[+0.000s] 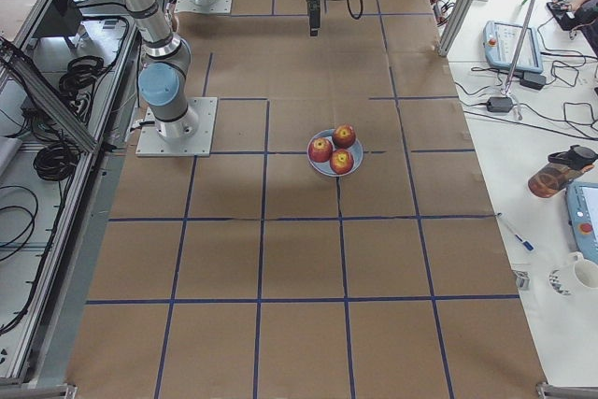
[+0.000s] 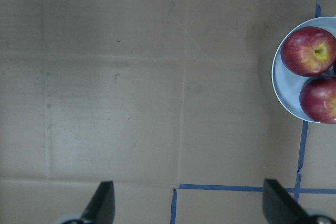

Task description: Transfer apple from basket to plate

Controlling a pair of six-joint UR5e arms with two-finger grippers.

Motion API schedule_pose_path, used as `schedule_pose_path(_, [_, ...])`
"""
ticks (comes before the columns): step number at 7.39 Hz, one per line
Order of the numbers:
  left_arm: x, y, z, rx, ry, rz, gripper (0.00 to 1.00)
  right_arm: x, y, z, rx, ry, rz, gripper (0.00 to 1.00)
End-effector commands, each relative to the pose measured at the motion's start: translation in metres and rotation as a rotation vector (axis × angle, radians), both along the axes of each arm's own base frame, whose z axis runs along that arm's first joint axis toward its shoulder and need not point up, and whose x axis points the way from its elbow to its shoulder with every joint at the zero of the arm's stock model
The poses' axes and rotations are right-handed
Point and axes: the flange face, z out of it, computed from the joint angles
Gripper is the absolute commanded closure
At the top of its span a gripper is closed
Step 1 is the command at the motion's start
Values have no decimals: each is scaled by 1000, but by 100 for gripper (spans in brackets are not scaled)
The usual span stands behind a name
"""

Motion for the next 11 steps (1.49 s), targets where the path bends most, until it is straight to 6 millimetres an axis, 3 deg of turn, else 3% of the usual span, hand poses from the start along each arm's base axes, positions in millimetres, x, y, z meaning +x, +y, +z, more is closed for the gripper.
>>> schedule_pose_path(1, [0,0,1,-2,2,-1,1,0,0,0,0,0,0,0])
schedule_pose_path(9, [3,0,4,-7,-2,0,1,0,0,0,2,0,0,0])
schedule_pose_path(11, [25,-7,-4,10,1,45,1,0,1,0,0,0,0,0])
